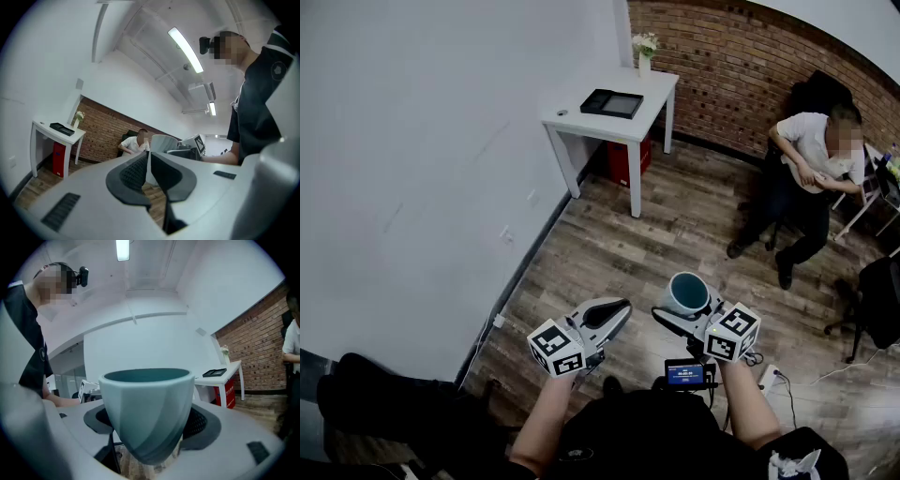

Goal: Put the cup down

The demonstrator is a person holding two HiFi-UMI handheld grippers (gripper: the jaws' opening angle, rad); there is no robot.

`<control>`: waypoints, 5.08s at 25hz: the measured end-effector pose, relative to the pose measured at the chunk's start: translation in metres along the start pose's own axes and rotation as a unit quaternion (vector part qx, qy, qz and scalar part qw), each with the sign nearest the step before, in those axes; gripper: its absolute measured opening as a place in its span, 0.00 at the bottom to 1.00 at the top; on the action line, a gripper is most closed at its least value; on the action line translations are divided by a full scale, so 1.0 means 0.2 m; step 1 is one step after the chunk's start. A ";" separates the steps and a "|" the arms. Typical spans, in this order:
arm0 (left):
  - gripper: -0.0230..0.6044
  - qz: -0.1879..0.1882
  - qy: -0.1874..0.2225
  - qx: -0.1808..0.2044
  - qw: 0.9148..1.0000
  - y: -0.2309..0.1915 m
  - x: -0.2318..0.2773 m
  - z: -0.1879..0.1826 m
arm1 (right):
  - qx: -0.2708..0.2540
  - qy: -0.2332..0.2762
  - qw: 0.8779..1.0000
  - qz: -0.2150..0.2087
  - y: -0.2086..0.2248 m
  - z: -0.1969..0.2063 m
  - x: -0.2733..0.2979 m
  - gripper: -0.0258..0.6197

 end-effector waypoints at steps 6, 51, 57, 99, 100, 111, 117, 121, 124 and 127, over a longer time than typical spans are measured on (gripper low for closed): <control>0.07 0.004 -0.003 0.001 1.000 0.02 0.00 0.00 | 0.000 0.003 1.000 -0.001 -0.01 -0.01 0.00 0.64; 0.08 -0.040 -0.020 0.007 0.999 0.03 0.30 0.11 | 0.038 0.020 0.999 -0.017 0.30 0.08 -0.24 0.64; 0.09 -0.037 -0.017 0.002 0.999 -0.09 0.41 0.07 | 0.047 0.019 0.999 -0.008 0.43 0.06 -0.21 0.64; 0.05 -0.033 -0.035 0.001 0.999 -2.24 0.61 -0.68 | 0.081 0.000 0.996 0.044 1.83 -0.32 1.57 0.64; 0.05 -0.035 -0.035 0.003 0.999 -2.29 0.63 -0.70 | 0.082 0.002 0.996 0.041 1.89 -0.33 1.61 0.64; 0.05 -0.024 -0.060 0.003 0.998 -2.89 1.08 -0.97 | 0.096 0.006 0.995 0.003 2.61 -0.50 2.08 0.64; 0.05 -0.024 -0.061 0.008 0.998 -3.15 1.34 -1.12 | 0.099 0.005 0.995 -0.010 2.99 -0.61 2.24 0.64; 0.05 -0.039 -0.072 0.004 0.997 -3.30 1.46 -1.19 | 0.104 0.011 0.994 -0.009 3.20 -0.68 2.31 0.64; 0.05 -0.044 -0.069 -0.003 0.997 -3.38 1.51 -1.24 | 0.109 0.015 0.994 -0.011 3.29 -0.71 2.36 0.64; 0.05 -0.040 -0.062 -0.010 0.997 -3.45 1.55 -1.28 | 0.117 0.017 0.993 -0.010 3.37 -0.72 2.40 0.64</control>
Point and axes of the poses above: the fingertips, and each gripper's own axes: x forward along the fingers, y to its right, z out of its underside, the point moved 4 cm from there along -x, backward along the fingers, and after that the axes turned 7 degrees about -x, right-handed, at the moved point
